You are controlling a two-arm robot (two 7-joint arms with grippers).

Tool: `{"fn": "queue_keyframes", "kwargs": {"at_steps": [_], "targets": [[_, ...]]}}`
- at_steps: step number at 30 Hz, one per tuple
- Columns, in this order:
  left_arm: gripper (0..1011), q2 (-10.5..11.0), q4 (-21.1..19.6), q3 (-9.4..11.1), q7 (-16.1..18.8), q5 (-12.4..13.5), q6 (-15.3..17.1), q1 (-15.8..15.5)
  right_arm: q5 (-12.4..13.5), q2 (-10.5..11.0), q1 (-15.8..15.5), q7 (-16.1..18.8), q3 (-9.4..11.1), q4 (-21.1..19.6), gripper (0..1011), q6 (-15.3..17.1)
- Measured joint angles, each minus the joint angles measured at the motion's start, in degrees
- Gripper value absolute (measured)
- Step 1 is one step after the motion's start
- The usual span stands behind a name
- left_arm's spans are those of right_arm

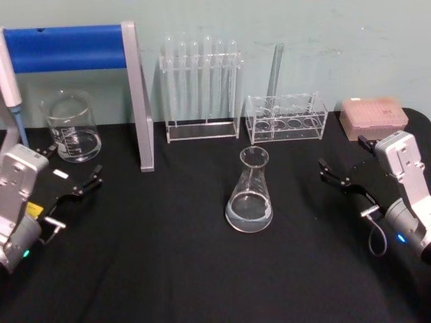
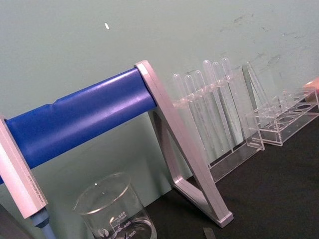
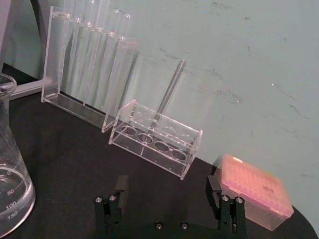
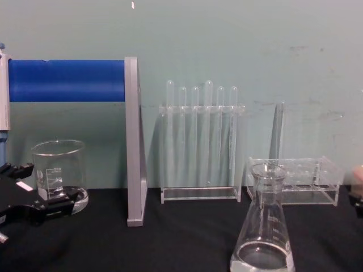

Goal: Grasp the erlenmeyer flask with one hand, shake it three times, then place it back.

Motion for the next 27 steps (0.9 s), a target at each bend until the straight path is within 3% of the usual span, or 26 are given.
{"fn": "queue_keyframes", "kwargs": {"at_steps": [27], "targets": [[1001, 0.0, 0.0, 0.0, 0.0, 0.0, 0.0, 0.0, 0.0, 0.0, 0.0, 0.0, 0.0, 0.0, 1003, 0.0]]}}
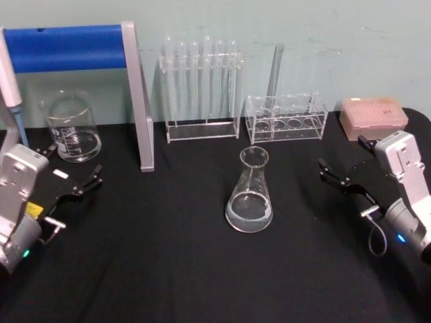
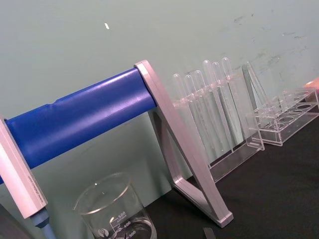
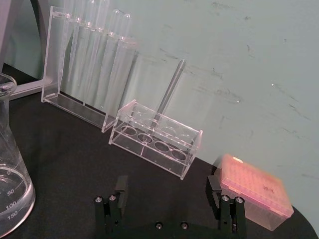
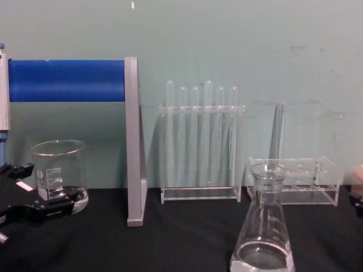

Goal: Grasp the erlenmeyer flask with one hand, shake it three times, then place it back.

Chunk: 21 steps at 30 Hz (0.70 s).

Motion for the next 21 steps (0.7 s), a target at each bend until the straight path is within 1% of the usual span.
{"fn": "queue_keyframes", "kwargs": {"at_steps": [14, 21], "targets": [[1001, 0.0, 0.0, 0.0, 0.0, 0.0, 0.0, 0.0, 0.0, 0.0, 0.0, 0.1, 0.1, 0.0, 1003, 0.0], [1001, 0.0, 0.0, 0.0, 0.0, 0.0, 0.0, 0.0, 1.5, -0.2, -1.3, 2.8, 1.3, -2.0, 1003, 0.0]]}}
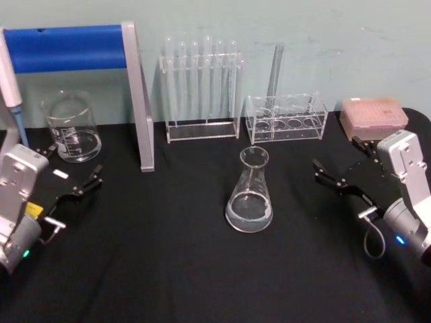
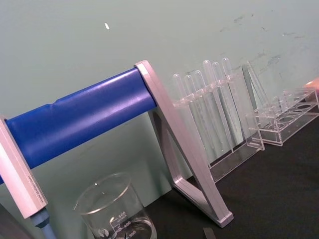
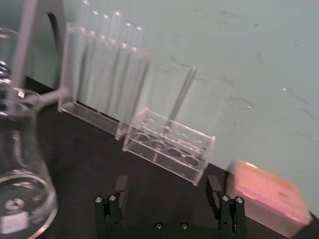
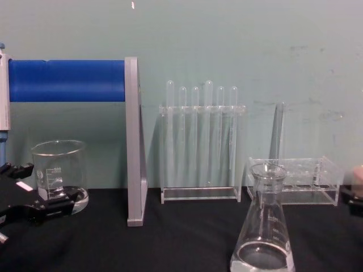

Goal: Grasp the erlenmeyer flask with one hand, shake it three times, then place it back.

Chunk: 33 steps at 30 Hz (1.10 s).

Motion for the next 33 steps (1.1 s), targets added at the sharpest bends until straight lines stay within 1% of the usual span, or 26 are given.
{"fn": "queue_keyframes", "kwargs": {"at_steps": [3, 6, 9, 15, 19, 25, 30, 33], "targets": [[1001, 0.0, 0.0, 0.0, 0.0, 0.0, 0.0, 0.0, 2.0, -0.1, -1.2, 2.3, 0.7, -1.8, 1003, 0.0], [1001, 0.0, 0.0, 0.0, 0.0, 0.0, 0.0, 0.0, 3.4, -0.1, -2.1, 3.9, 1.2, -3.1, 1003, 0.0], [1001, 0.0, 0.0, 0.0, 0.0, 0.0, 0.0, 0.0, 5.5, 0.0, -3.7, 6.6, 1.6, -5.4, 1003, 0.1], [1001, 0.0, 0.0, 0.0, 0.0, 0.0, 0.0, 0.0, 8.7, 0.0, -5.9, 10.5, 2.0, -8.3, 1003, 0.5], [1001, 0.0, 0.0, 0.0, 0.0, 0.0, 0.0, 0.0, 11.1, -0.5, -7.2, 13.4, 2.1, -10.0, 1002, 1.3], [1001, 0.0, 0.0, 0.0, 0.0, 0.0, 0.0, 0.0, 12.6, -1.5, -7.7, 16.2, 1.8, -10.3, 1002, 2.4], [1001, 0.0, 0.0, 0.0, 0.0, 0.0, 0.0, 0.0, 12.4, -2.7, -7.1, 17.4, 1.4, -9.2, 1003, 3.2], [1001, 0.0, 0.0, 0.0, 0.0, 0.0, 0.0, 0.0, 11.8, -3.4, -6.5, 17.4, 1.3, -8.2, 1003, 3.4]]}}
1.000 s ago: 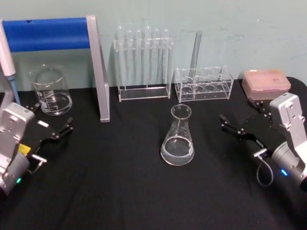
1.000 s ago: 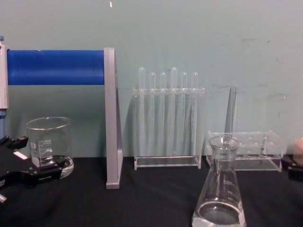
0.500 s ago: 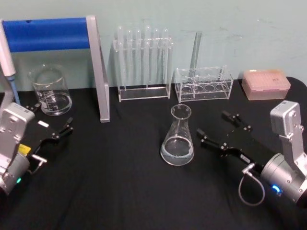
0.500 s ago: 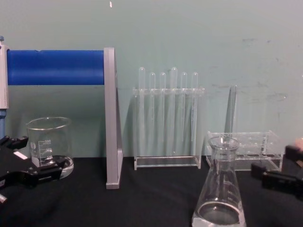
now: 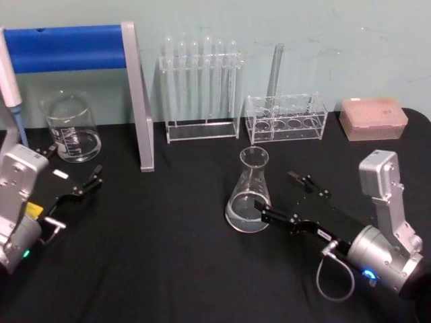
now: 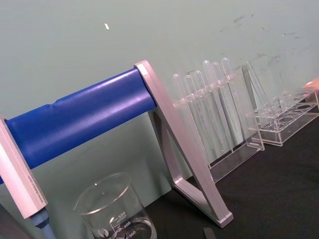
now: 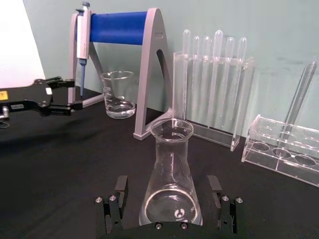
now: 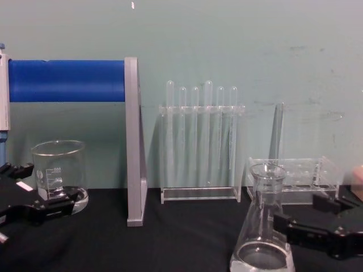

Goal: Grasp the erlenmeyer flask with one hand, shake it three times, then place it back.

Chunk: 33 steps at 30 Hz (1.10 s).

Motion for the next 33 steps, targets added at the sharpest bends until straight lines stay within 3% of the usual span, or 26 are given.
{"fn": "queue_keyframes", "kwargs": {"at_steps": [10, 33], "targets": [[1001, 0.0, 0.0, 0.0, 0.0, 0.0, 0.0, 0.0, -3.6, -4.1, 3.9, 0.0, -0.7, 4.7, 1003, -1.0], [1001, 0.0, 0.0, 0.0, 0.0, 0.0, 0.0, 0.0, -7.6, -10.5, 9.4, 1.7, -0.4, 12.0, 1003, -2.1]]}}
